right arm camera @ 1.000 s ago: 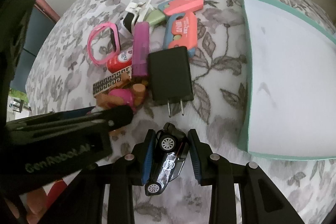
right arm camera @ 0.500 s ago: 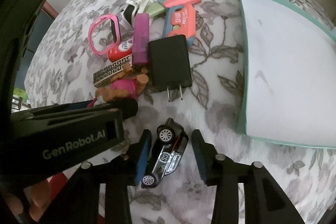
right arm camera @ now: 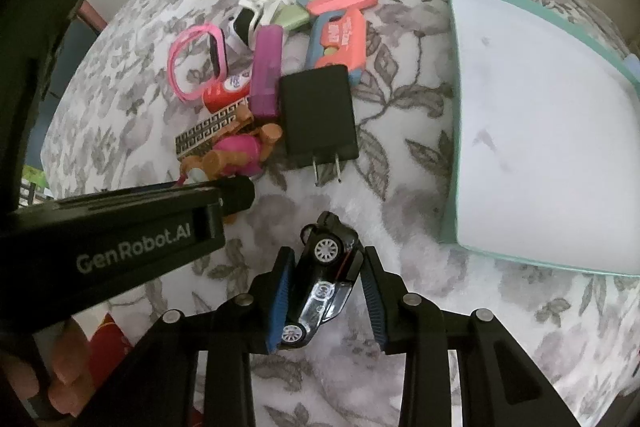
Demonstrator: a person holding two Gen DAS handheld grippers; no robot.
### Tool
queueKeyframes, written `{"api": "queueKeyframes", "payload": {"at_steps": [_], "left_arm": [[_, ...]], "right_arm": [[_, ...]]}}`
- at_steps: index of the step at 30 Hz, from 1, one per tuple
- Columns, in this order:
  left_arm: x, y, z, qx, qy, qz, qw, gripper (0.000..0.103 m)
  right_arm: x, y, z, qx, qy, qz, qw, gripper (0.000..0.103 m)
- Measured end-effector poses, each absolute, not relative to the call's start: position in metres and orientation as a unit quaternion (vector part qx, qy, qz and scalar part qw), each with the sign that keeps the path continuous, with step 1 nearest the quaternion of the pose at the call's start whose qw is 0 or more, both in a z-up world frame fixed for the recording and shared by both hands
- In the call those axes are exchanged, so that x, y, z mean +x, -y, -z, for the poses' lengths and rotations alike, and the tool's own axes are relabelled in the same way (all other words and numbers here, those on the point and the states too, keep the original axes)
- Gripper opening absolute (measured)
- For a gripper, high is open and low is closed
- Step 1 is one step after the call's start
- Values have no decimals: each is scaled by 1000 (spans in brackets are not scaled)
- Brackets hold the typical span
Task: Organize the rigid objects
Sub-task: 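Grasp the pink-haired toy dog with the left tool while the right tool holds the car, then carry both toys into the white tray and open both tools to release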
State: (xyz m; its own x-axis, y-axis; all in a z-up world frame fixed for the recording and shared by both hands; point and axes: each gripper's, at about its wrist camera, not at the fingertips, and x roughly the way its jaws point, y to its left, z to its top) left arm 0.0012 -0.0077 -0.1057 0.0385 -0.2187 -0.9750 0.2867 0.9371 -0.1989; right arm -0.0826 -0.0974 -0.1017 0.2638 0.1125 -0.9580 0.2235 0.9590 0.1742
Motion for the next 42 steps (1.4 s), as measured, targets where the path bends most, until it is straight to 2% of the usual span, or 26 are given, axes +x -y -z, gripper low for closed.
{"api": "queueKeyframes", "payload": {"at_steps": [15, 24, 33, 42], "left_arm": [[8, -9, 43, -1, -605, 198, 772, 43], [0, 8, 16, 13, -567, 204, 798, 43], [1, 63, -14, 50, -543, 238, 804, 43], [11, 152, -17, 92, -544, 274, 788, 43]], "right_arm": [[-88, 132, 63, 184, -564, 43, 804, 35], [-91, 159, 41, 214, -529, 58, 819, 35], [-89, 188, 24, 235, -496, 86, 831, 35], [-103, 269, 19, 233, -478, 223, 817, 35]]}}
